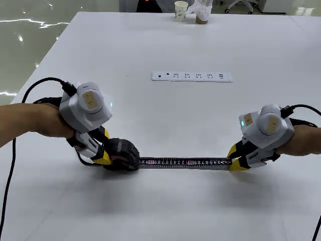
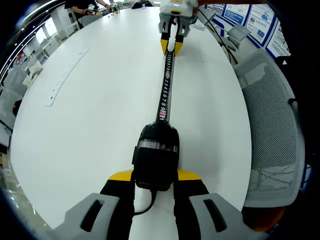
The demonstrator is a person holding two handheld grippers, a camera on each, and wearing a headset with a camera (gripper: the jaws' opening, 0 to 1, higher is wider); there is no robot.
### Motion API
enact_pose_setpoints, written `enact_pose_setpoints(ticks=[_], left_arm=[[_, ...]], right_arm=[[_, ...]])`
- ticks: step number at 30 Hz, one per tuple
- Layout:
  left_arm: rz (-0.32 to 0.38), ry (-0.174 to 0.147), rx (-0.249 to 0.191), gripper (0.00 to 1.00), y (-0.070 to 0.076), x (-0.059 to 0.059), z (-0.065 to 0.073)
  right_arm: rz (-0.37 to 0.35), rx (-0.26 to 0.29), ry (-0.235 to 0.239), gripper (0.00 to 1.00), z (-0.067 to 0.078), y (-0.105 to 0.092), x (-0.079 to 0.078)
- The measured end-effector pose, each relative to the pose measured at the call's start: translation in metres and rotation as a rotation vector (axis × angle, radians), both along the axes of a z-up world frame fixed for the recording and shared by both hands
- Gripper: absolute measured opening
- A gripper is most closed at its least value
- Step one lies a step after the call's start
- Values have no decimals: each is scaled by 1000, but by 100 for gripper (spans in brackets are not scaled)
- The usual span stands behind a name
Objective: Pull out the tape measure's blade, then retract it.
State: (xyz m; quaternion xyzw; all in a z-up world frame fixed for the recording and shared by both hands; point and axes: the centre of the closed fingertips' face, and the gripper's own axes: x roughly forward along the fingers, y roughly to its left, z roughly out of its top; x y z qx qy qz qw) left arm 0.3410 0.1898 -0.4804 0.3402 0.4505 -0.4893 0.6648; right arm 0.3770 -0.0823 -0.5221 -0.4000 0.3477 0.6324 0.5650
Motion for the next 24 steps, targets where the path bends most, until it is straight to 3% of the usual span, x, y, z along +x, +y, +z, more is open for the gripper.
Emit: enact_pose_setpoints(ticks=[24], left_arm=[[-1,10,4,25,-1,1,0]], right_arm=[[8,-22,5,12,-2,0,1]])
